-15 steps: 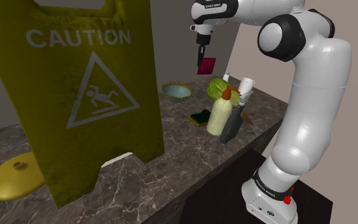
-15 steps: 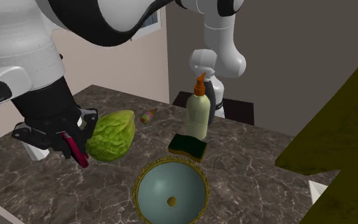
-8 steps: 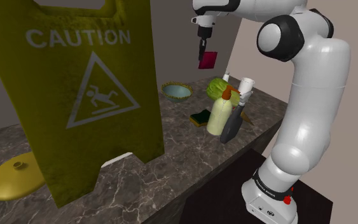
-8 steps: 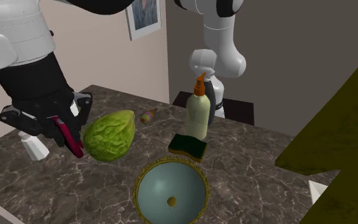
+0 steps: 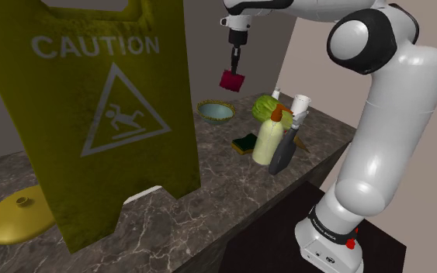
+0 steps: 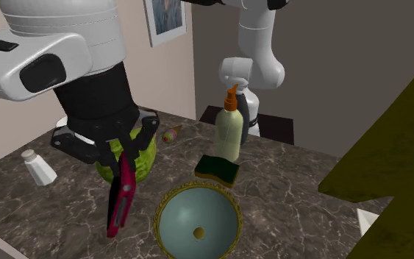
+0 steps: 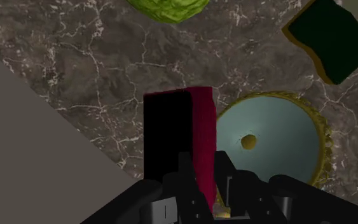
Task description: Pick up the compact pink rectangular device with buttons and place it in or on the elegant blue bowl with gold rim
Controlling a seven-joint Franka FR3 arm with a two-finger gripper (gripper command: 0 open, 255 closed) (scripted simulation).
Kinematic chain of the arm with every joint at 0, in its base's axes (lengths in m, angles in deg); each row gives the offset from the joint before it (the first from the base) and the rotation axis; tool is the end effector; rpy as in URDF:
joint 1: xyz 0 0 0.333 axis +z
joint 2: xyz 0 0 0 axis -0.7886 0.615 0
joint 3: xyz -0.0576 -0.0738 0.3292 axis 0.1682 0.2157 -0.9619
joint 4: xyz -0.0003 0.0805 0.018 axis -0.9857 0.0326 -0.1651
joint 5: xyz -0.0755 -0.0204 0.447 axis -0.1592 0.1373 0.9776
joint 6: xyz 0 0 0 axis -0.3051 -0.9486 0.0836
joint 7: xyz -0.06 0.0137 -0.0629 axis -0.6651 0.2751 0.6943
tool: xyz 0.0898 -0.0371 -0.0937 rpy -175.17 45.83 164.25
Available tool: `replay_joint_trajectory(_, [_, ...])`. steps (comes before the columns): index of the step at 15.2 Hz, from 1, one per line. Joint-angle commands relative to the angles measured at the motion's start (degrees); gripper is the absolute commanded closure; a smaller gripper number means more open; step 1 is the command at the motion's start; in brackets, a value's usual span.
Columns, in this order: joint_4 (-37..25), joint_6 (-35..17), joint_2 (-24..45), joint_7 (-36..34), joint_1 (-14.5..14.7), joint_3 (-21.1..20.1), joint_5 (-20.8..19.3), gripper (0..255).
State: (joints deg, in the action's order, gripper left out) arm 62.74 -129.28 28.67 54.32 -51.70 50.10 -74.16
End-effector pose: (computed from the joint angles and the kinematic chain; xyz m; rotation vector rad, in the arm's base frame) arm 0.6792 -0.1349 0.5513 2.9356 1.0654 -0.0492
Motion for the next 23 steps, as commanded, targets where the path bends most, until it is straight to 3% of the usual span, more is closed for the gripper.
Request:
replay_joint_trajectory(1, [1.66, -0.19, -1.51, -2.9, 1.86, -1.01, -0.5, 255])
replay_joint_trajectory(10, [3.56, 0.74, -4.14, -15.46, 9.41, -6.07, -1.53, 255])
replay_joint_trajectory(23, [14.14, -9.43, -4.56, -15.7, 9.5, -6.12, -1.6, 255])
